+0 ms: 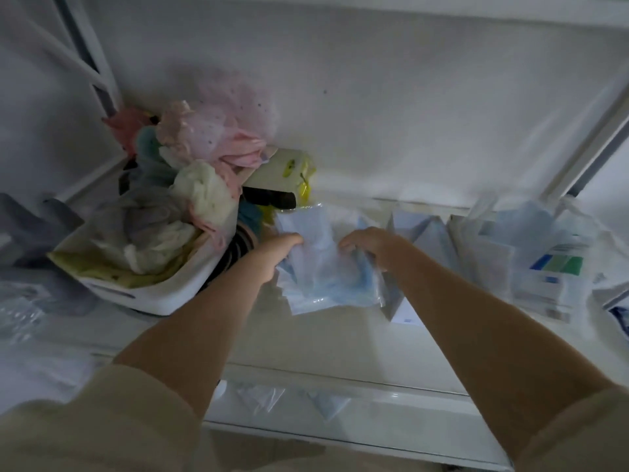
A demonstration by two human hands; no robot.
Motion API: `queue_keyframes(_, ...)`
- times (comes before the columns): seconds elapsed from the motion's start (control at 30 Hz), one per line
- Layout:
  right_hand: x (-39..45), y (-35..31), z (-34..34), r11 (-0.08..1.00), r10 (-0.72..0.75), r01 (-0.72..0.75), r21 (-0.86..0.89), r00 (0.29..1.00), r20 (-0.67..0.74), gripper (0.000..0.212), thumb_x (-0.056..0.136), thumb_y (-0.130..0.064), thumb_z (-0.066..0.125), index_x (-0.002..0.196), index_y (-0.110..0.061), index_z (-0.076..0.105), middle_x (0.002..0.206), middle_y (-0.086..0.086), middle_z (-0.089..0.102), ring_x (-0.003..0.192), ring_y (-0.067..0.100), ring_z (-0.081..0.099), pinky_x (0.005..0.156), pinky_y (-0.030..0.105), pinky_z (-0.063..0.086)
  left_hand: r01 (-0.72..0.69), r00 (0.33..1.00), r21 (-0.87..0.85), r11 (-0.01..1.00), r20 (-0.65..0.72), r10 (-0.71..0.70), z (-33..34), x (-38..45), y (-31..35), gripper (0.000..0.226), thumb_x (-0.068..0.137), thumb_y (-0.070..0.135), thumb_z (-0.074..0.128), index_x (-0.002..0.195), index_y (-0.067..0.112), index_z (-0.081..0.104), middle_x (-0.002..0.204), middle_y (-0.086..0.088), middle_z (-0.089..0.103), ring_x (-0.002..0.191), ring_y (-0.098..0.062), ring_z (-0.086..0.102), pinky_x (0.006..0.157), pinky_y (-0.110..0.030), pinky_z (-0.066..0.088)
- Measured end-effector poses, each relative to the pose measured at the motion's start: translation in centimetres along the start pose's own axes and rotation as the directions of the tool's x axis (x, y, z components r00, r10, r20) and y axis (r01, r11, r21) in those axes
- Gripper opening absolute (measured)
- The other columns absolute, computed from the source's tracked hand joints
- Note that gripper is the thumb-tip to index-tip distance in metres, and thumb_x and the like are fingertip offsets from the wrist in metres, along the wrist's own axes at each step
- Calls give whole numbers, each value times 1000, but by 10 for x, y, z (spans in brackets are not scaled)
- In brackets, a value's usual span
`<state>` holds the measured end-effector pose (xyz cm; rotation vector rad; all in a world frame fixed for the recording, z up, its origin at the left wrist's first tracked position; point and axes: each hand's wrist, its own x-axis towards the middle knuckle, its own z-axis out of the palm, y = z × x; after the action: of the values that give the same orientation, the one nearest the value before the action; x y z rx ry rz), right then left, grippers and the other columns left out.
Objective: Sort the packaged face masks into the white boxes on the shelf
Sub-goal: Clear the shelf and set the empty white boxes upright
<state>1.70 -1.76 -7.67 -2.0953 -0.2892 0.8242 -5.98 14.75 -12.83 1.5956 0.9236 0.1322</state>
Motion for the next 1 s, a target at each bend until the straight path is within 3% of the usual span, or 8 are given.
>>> queue_keyframes(0.07, 8, 7, 8, 998, 55, -56, -28, 998, -19, 20, 89, -14, 61, 69, -15, 56, 55, -3, 50, 54, 12, 41, 48, 20, 36, -52, 998, 327, 944, -24, 63, 6, 8, -12, 46, 86, 27, 57, 123, 2, 48, 118, -17, 55, 97, -28, 59, 69, -30, 45)
queue_keyframes(0.13, 9, 7, 13, 986, 150, -153, -60, 987, -50, 15, 86, -23, 63, 87, -9, 59, 64, 7, 44, 51, 17, 37, 51, 23, 33, -94, 991, 695, 712, -7, 137, 10, 7, -19, 64, 92, 28, 47, 144, -4, 27, 146, -22, 36, 128, -32, 44, 98, -34, 42)
queue_keyframes(0.2, 12, 2, 13, 990, 138, -138, -1, 988, -63, 22, 85, -21, 63, 102, -9, 58, 72, 10, 45, 56, 20, 41, 61, 29, 39, -137, 974, 815, 563, 9, 225, 17, 1, -17, 74, 94, 27, 46, 150, -3, 7, 156, -22, 14, 143, -33, 22, 112, -36, 27)
queue_keyframes(0.33, 15, -6, -11, 999, -28, 35, 25, 967, -255, 2, 86, -13, 58, 88, -12, 58, 85, 6, 51, 75, 20, 50, 77, 33, 45, -311, 878, 744, 591, -15, 479, 47, -12, 15, 58, 88, 23, 56, 139, 5, 32, 142, -19, 36, 131, -36, 36, 101, -42, 35)
queue_keyframes(0.43, 14, -6, -34, 988, -127, 77, -136, 900, -417, 16, 85, -8, 49, 70, -9, 54, 77, 9, 56, 79, 22, 53, 67, 26, 45, -490, 826, 643, 588, 126, 550, 79, -22, 43, 48, 86, 18, 56, 131, 6, 43, 134, -20, 43, 123, -36, 43, 99, -39, 37)
queue_keyframes(0.57, 7, 20, -64, 959, -173, -6, -284, 780, -601, 29, 84, -14, 50, 108, -6, 65, 111, 15, 65, 108, 30, 58, 87, 30, 46, -579, 800, 580, 573, 270, 535, 121, -34, 62, 46, 87, 22, 55, 129, 8, 47, 131, -20, 46, 118, -37, 48, 97, -38, 40)
queue_keyframes(0.73, 4, 46, -89, 796, -3, -281, -536, 884, -468, 59, 89, -36, 52, 139, -9, 37, 139, 15, 44, 129, 34, 41, 101, 43, 37, -659, 732, 616, 431, 395, 555, 160, -47, 68, 39, 88, 21, 54, 125, 12, 57, 128, -17, 58, 115, -39, 54, 95, -41, 45)
queue_keyframes(1.0, -13, 96, -112, 772, -203, -84, -630, 907, -370, 50, 86, -14, 53, 134, -9, 39, 123, 21, 51, 109, 39, 53, 82, 40, 44, -648, 762, 668, 366, 578, 294, 199, -55, 64, 28, 93, 11, 47, 111, -5, 61, 119, -24, 60, 109, -36, 56, 89, -38, 44)
